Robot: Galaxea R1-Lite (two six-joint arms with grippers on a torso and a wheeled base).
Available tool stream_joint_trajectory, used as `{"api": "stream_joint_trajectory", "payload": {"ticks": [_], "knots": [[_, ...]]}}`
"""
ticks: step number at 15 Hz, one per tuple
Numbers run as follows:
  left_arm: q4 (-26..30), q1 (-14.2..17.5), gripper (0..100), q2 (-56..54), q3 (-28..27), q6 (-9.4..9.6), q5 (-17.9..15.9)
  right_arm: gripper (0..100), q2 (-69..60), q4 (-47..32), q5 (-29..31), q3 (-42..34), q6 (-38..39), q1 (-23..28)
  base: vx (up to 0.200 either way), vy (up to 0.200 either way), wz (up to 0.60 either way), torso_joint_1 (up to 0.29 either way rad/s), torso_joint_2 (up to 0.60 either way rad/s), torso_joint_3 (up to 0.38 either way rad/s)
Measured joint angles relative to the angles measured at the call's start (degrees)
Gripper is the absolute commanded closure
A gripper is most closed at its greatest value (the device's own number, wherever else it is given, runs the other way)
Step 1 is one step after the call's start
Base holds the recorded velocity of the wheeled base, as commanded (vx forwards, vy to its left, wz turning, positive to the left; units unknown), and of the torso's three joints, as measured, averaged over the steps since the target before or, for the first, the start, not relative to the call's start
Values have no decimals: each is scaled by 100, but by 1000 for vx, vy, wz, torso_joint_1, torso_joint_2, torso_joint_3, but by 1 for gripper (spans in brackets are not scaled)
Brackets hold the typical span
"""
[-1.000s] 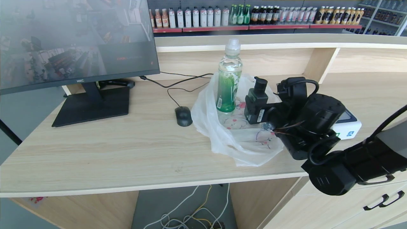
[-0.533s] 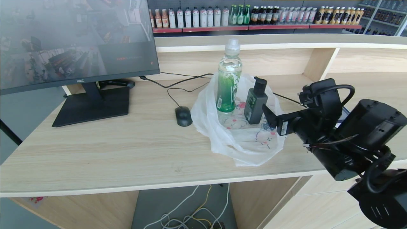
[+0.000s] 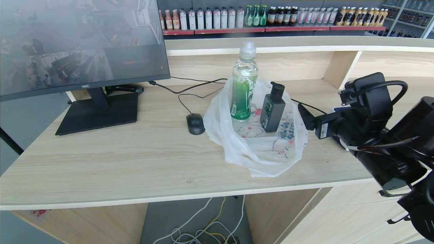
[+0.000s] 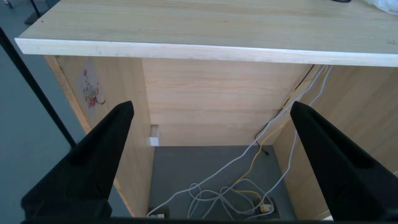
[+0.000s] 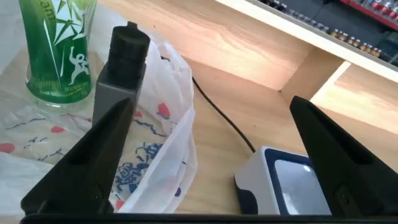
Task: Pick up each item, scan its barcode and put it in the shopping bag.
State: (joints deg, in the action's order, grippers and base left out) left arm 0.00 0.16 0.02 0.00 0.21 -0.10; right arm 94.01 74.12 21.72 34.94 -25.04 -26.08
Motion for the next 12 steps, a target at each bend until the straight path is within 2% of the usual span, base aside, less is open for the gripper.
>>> {"api": "stream_joint_trajectory", "payload": {"ticks": [3, 6, 8, 12], "knots": [[0, 0, 0, 0, 0, 0, 0, 0, -184, -411, -84, 229, 1119, 124, 0, 0, 0, 0, 0, 0], [0, -2, 0, 0, 0, -2, 0, 0, -567, -1158, -410, 69, 2116, 146, 0, 0, 0, 0, 0, 0], [0, 0, 0, 0, 0, -2, 0, 0, -884, -1251, -813, -532, 2619, 124, 0, 0, 0, 0, 0, 0], [0, 0, 0, 0, 0, 0, 0, 0, -1486, -564, -1820, -2359, 3150, 138, 0, 0, 0, 0, 0, 0]]}}
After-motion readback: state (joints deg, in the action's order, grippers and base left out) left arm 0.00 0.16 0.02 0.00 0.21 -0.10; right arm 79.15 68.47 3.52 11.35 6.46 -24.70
